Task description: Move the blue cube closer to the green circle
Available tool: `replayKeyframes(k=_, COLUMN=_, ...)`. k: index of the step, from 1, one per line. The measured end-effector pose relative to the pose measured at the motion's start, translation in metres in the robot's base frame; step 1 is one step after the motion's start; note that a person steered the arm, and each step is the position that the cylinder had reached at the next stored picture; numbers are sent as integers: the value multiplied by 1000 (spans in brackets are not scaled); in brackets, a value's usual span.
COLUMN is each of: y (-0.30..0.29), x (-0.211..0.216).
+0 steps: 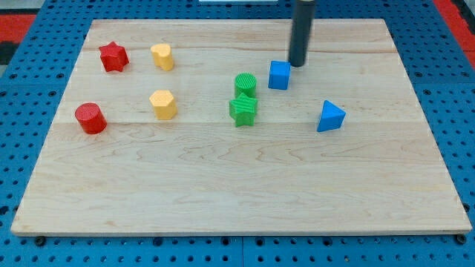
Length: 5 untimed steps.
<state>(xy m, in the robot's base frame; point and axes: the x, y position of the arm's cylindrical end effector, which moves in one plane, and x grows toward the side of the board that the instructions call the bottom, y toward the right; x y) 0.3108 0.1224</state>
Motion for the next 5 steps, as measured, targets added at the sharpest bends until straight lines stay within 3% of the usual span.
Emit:
replayKeyframes(k=1, y=29, x=2)
replayKeyframes(k=4, y=-56, x=49)
replayKeyframes(k=5, y=-46, x=54)
